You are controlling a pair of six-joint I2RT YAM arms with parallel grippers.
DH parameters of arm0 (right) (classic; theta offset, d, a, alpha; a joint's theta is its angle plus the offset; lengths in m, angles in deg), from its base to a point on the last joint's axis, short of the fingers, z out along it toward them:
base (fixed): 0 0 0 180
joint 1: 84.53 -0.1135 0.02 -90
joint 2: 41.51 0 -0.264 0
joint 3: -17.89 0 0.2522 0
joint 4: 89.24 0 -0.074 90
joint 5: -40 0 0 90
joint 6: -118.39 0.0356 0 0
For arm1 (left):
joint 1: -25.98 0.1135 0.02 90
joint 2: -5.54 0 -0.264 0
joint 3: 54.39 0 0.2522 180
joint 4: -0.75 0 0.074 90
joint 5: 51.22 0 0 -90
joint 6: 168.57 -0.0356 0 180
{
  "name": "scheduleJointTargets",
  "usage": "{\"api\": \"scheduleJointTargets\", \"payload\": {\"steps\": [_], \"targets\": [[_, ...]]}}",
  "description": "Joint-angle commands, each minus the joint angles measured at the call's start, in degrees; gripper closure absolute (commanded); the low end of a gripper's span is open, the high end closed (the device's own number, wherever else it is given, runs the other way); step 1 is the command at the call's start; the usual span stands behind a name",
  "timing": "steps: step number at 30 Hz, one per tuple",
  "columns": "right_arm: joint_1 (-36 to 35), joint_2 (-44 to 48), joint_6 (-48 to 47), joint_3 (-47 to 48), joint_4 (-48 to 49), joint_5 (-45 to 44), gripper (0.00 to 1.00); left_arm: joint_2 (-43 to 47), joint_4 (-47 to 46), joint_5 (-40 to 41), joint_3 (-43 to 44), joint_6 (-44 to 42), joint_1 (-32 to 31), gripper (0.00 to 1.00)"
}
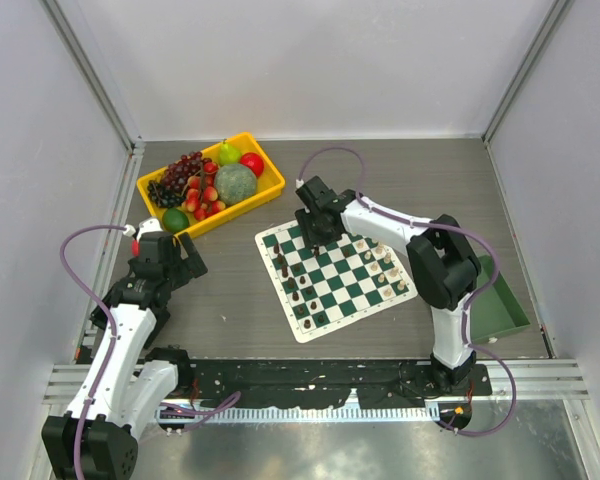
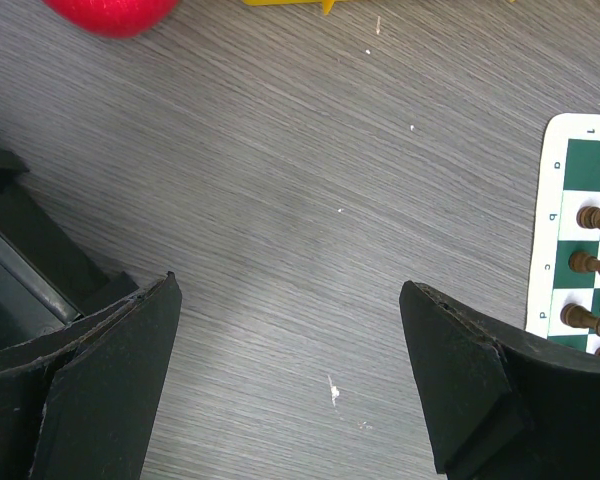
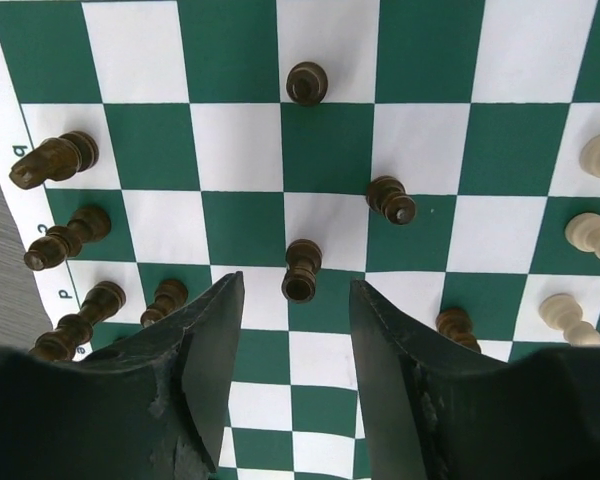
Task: Set up the chess pieces on the board
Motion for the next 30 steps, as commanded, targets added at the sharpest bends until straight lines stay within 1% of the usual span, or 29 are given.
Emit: {"api": "scheduleJointTargets", "payload": {"steps": [1,7,13,22,28,30], "targets": [[-0.2,-0.8,1.0,2.1,1.1,1.1,0.49,0.8,-0.3,0.9,0.3,-0.3,0.3,0.01],[-0.1,-1.8,0.8,1.8,1.1,1.1,0.54,0.5,-0.4,0.6,0.4,-0.3,0.3,0.01],[-0.1,-2.1,0.8,2.3,1.2,1.0,0.61,0.8,-0.2,0.8,0.2,-0.2,0.3,0.01],[-0.1,-1.7,0.3,2.4,1.1,1.3,0.76,0.9,-0.3,0.7,0.2,-0.2,0.3,0.01],[-0.2,-0.1,0.6,2.9,1.2,1.4,0.79,0.6,-0.4,0.6,0.3,-0.2,0.3,0.01],[-0.1,0.4,0.5,4.4,1.2,1.6,0.78,0.6,-0.4,0.5,0.2,-0.1,0.3,0.01]]}}
